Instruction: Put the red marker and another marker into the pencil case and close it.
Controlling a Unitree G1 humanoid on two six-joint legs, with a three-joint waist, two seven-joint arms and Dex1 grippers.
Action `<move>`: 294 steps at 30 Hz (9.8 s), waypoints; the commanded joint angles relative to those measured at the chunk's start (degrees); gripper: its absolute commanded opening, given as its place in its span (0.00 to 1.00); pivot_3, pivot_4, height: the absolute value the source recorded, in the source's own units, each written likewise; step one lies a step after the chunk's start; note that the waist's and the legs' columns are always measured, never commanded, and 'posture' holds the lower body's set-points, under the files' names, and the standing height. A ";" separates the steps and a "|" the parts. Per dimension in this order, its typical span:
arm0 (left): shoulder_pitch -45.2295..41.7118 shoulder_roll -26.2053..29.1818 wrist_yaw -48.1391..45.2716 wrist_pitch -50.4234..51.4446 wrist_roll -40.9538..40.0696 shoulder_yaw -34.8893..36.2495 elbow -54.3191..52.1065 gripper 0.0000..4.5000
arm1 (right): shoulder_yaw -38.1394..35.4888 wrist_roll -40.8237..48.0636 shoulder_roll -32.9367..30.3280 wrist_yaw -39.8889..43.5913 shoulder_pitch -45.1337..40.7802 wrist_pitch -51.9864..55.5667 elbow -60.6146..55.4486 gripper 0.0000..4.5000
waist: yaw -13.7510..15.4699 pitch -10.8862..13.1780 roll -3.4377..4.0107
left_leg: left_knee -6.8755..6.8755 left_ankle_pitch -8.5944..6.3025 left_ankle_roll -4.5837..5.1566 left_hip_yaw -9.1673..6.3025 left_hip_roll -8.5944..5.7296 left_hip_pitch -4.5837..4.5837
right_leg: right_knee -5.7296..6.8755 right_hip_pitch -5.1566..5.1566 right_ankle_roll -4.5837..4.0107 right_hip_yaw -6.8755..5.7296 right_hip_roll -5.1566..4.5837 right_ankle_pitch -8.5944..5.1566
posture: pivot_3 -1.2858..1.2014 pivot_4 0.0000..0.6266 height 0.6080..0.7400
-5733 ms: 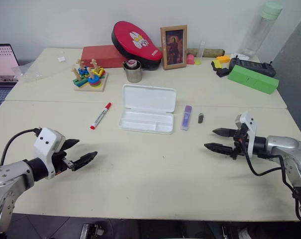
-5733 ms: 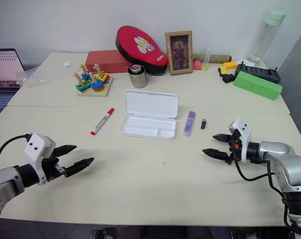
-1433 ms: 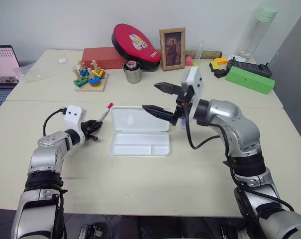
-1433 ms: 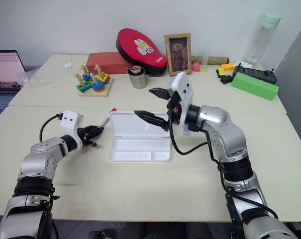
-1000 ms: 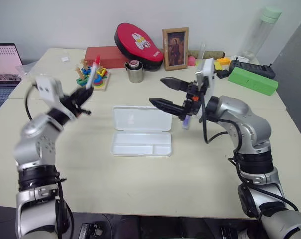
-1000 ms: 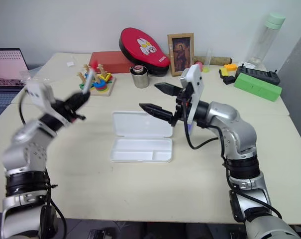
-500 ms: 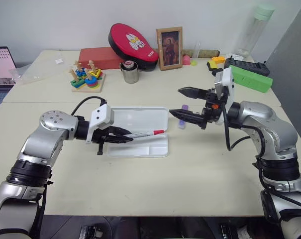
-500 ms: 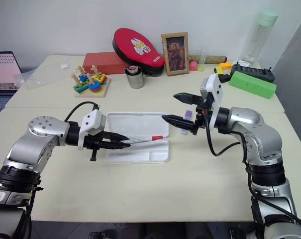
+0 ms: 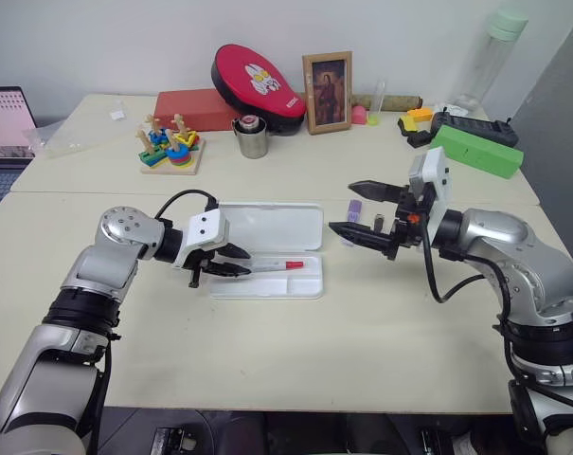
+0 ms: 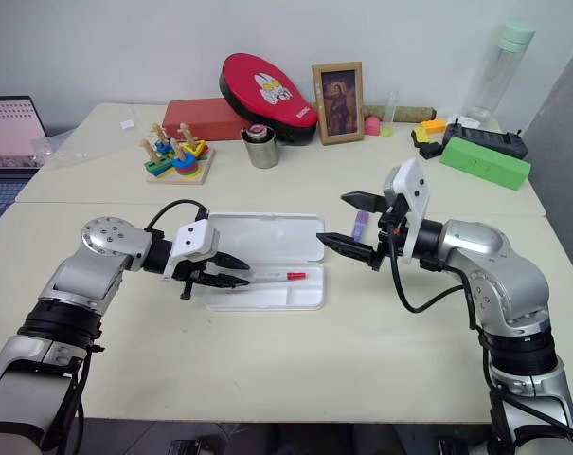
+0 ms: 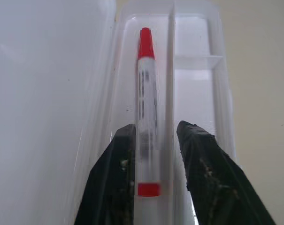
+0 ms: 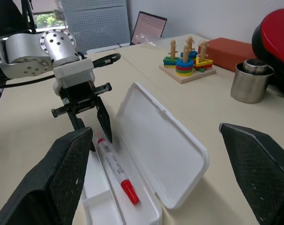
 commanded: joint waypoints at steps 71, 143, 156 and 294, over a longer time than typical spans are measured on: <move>54.71 -9.66 35.97 29.03 -29.30 45.30 -57.52 1.00 | 24.31 -14.48 15.03 1.65 -13.08 -1.73 11.08 0.24 | -1.36 -0.06 -0.07 | -0.04 0.01 0.02 0.00 0.09 0.05 | -0.05 0.00 -0.12 -0.01 0.00 -0.10 | 0.52 0.24 1.00; 8.96 -22.52 39.89 22.85 -21.96 9.15 -36.10 1.00 | -5.34 -25.52 18.94 -38.44 -3.25 11.10 21.93 0.77 | -0.54 -0.05 -0.05 | -0.02 0.02 0.00 0.01 -0.03 0.01 | 0.00 0.02 -0.14 0.02 -0.03 -0.11 | 0.52 0.24 1.00; 8.70 -23.17 39.65 22.12 -20.38 9.67 -35.17 1.00 | -4.47 -26.58 19.07 -39.65 -3.30 8.62 23.53 0.09 | -0.33 -0.05 -0.05 | -0.01 0.02 0.00 0.00 -0.03 0.01 | 0.00 0.04 -0.14 0.01 -0.03 -0.11 | 0.52 0.24 1.00; 31.83 1.65 44.45 27.17 -23.61 38.44 -30.18 1.00 | -3.48 -11.20 2.63 3.38 1.33 -1.80 14.65 1.00 | -1.28 -0.03 -0.07 | -0.09 0.01 0.01 0.02 0.00 0.09 | 0.00 0.03 -0.11 0.02 -0.04 -0.18 | 0.52 0.24 1.00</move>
